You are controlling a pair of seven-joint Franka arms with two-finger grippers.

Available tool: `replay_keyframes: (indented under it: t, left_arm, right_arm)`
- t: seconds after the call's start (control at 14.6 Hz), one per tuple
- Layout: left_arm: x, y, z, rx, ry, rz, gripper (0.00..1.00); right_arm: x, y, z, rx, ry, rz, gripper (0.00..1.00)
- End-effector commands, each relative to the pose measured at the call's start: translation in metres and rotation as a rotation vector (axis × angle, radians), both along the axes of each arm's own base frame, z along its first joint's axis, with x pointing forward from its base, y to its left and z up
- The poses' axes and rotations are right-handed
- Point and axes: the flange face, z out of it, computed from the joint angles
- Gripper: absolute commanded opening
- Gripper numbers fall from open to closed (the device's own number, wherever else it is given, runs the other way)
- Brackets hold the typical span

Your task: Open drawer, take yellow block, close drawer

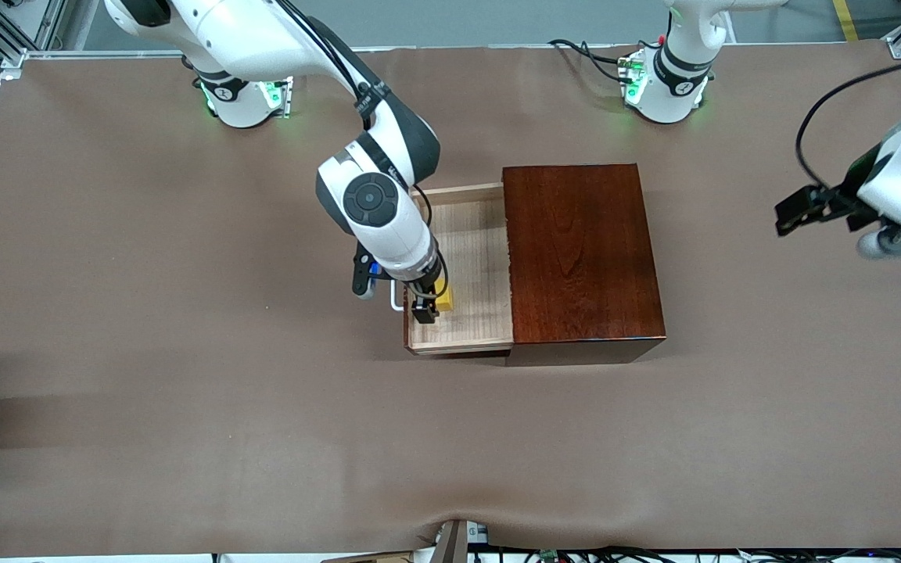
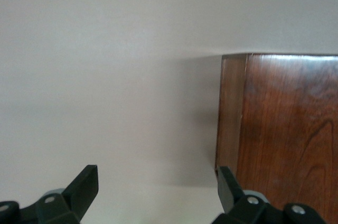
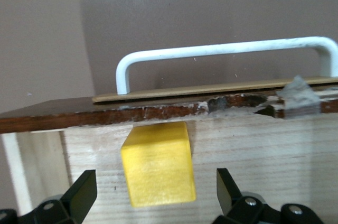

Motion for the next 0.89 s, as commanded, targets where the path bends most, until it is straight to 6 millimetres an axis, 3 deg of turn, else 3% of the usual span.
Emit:
replay_keyframes:
  t: [0.0,0.14,0.21,0.34,0.41,0.82]
  left_arm:
    - [-0.042,0.007,0.02,-0.024,-0.024,-0.033,1.0]
    - [-0.042,0.011,0.023,-0.025,-0.025,-0.044,1.0]
    - [-0.042,0.012,0.023,-0.025,-0.024,-0.061,1.0]
    - [-0.044,0.012,0.023,-0.026,-0.005,-0.105,1.0]
    - [-0.043,0.012,0.021,-0.026,0.0,-0.108,1.0]
    - [-0.026,0.0,0.023,-0.011,-0.012,-0.155,1.0]
  right_arm:
    - [0.003,0.009,-0.006,0.019,-0.011,-0.019,1.0]
    - [0.002,0.013,-0.011,0.025,-0.026,-0.015,1.0]
    - [-0.001,0.016,-0.012,0.023,-0.026,-0.002,0.91]
    - [-0.003,0.016,-0.013,0.017,-0.027,0.011,0.3]
    - [-0.002,0.016,-0.012,0.016,-0.031,0.03,0.15]
    - [0.002,0.011,-0.003,0.019,-0.041,0.049,0.1]
